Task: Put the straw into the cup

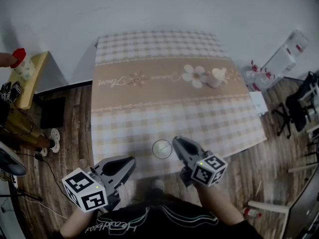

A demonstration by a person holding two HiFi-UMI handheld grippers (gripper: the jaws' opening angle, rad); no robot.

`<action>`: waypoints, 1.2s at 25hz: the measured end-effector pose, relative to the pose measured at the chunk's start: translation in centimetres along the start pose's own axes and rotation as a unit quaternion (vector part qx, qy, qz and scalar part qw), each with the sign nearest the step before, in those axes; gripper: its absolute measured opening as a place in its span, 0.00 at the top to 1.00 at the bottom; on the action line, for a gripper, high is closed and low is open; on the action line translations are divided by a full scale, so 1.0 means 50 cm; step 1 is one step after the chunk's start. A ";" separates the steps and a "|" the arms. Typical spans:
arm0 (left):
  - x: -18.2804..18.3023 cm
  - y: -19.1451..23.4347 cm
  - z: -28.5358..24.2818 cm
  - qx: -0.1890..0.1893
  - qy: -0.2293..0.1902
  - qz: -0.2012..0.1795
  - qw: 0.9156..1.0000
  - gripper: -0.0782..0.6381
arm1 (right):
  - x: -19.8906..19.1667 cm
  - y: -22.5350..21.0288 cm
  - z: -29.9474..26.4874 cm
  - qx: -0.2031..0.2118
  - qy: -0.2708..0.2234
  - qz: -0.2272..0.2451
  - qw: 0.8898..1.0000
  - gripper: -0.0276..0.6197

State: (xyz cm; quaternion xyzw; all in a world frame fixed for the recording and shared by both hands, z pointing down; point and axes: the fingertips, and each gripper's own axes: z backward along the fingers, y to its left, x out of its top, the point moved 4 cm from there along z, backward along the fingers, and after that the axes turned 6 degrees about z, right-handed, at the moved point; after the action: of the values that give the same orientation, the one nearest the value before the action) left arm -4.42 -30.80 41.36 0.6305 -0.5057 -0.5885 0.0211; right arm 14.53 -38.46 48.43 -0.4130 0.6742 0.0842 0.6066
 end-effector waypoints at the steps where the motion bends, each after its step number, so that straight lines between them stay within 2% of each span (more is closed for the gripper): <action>1: 0.000 0.001 -0.001 0.000 0.001 0.000 1.000 0.90 | -0.005 -0.002 -0.001 -0.001 0.001 -0.003 1.000 0.91; 10: -0.004 0.010 0.004 0.000 0.004 0.006 1.000 0.90 | -0.040 -0.021 0.001 -0.013 0.028 -0.020 0.999 0.90; 15: -0.003 0.008 0.015 -0.003 0.000 0.002 1.000 0.90 | -0.049 -0.022 0.012 -0.019 0.040 -0.041 0.998 0.72; 18: -0.002 0.003 0.027 -0.009 -0.005 0.002 1.000 0.90 | -0.047 -0.027 0.034 -0.044 0.038 -0.039 0.998 0.65; 22: -0.003 -0.013 0.048 -0.022 -0.011 -0.002 1.000 0.90 | -0.010 0.000 0.084 -0.062 0.017 -0.028 0.998 0.64; 30: -0.005 -0.074 0.119 -0.058 -0.021 -0.025 0.998 0.90 | 0.109 0.178 0.189 -0.025 -0.068 0.040 0.997 0.64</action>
State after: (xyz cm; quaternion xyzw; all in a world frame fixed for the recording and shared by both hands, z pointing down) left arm -6.64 -25.42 37.42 0.6278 -0.4551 -0.6307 0.0327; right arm 16.16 -29.38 37.78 -0.3936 0.6450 0.1532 0.6368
